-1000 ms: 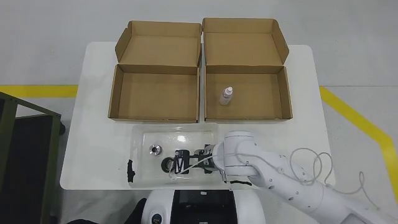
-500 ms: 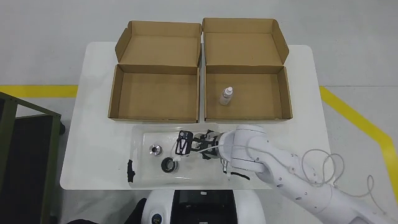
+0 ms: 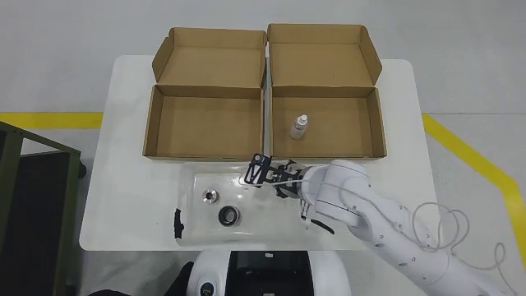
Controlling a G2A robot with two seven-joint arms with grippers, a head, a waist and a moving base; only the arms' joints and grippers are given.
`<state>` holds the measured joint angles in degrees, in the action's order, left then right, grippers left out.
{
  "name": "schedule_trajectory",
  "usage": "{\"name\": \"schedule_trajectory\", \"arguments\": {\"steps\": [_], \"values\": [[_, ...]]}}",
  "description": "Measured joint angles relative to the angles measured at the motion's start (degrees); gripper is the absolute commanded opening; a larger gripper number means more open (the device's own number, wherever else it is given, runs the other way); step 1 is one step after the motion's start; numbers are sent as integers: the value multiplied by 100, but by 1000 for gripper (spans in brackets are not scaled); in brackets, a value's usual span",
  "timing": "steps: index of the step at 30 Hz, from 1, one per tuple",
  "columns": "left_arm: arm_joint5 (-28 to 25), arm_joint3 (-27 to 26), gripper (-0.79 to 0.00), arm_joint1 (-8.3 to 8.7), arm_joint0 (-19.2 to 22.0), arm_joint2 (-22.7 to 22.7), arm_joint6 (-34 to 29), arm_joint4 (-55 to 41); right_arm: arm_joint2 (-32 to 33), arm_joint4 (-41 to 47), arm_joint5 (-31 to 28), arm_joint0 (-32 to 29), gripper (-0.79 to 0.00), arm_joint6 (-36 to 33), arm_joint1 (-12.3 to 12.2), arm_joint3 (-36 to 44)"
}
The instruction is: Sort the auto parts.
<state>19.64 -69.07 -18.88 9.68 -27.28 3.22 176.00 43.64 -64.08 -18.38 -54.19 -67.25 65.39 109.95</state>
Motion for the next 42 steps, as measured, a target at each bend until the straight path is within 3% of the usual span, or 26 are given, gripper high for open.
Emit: {"name": "schedule_trajectory", "arguments": {"steps": [21,31,42], "values": [[0,0,0,0,0,0,0,0,718,-224,29,-667,-785,57,-161,538],[0,0,0,0,0,0,0,0,827,524,-728,-912,-785,1104,-181,893],[0,0,0,0,0,0,0,0,1540,1023,-1127,-1284,-785,2352,-281,1615]]}}
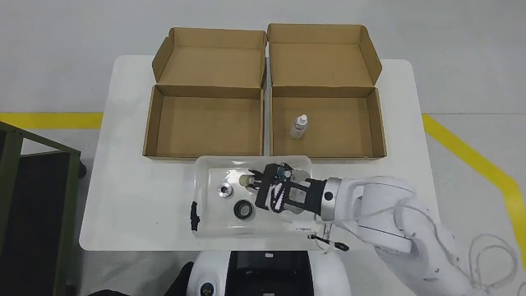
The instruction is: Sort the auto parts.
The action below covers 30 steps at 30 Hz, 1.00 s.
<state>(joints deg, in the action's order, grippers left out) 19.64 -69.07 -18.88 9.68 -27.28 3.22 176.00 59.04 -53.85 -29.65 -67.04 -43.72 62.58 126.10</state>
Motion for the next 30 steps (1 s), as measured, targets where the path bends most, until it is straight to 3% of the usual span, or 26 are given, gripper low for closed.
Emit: {"name": "schedule_trajectory", "arguments": {"steps": [8,15,19,30], "values": [[0,0,0,0,0,0,0,0,536,410,-247,-281,-785,1286,-35,-60],[0,0,0,0,0,0,0,0,817,395,-421,-437,-785,1831,-60,-63],[0,0,0,0,0,0,0,0,972,241,-325,-497,-785,1776,-82,-137],[0,0,0,0,0,0,0,0,1593,-124,562,-964,-785,650,-184,-324]]}}
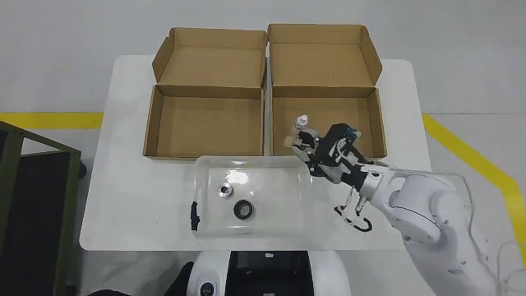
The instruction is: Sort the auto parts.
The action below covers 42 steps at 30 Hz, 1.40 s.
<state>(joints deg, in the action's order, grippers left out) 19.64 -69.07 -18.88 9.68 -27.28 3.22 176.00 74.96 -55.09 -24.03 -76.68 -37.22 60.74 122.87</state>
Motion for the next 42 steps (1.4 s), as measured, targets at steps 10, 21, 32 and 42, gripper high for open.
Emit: {"name": "schedule_trajectory", "arguments": {"steps": [10,21,32,42], "values": [[0,0,0,0,0,0,0,0,616,-410,658,-387,-785,-1251,-98,115],[0,0,0,0,0,0,0,0,-222,-721,1124,819,-785,-1762,18,-976],[0,0,0,0,0,0,0,0,-920,-738,1254,1852,-785,-2216,170,-2041],[0,0,0,0,0,0,0,0,-1437,-600,1195,2565,-779,-2458,319,-2964]]}}
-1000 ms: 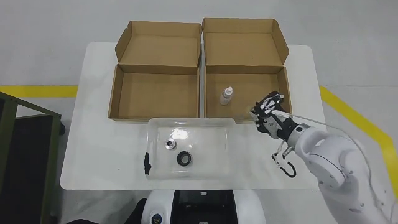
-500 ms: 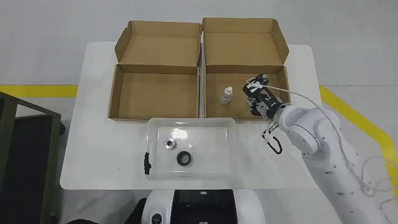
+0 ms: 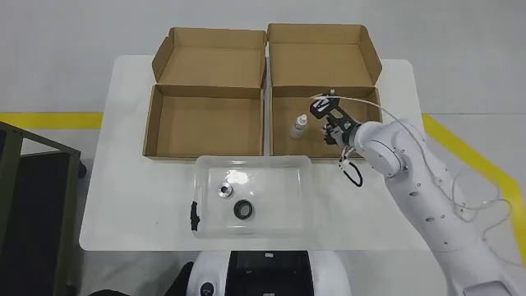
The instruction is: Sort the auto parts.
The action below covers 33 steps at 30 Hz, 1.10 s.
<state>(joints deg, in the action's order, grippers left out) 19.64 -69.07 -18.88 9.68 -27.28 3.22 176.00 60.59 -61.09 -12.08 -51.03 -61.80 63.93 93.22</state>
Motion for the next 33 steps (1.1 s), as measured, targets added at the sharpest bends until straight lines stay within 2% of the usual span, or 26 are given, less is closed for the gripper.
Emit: {"name": "schedule_trajectory", "arguments": {"steps": [5,12,18,19,26,33], "values": [[0,0,0,0,0,0,0,0,-196,15,27,225,-653,-86,65,-270],[0,0,0,0,0,0,0,0,-389,37,18,394,-308,-149,133,-489],[0,0,0,0,0,0,0,0,-401,24,13,409,-219,-170,149,-422],[0,0,0,0,0,0,0,0,-380,4,13,392,-185,-190,143,-359],[0,0,0,0,0,0,0,0,-37,-211,22,-11,-6,-479,35,675],[0,0,0,0,0,0,0,0,419,-220,-216,-699,0,-272,-88,1897]]}}
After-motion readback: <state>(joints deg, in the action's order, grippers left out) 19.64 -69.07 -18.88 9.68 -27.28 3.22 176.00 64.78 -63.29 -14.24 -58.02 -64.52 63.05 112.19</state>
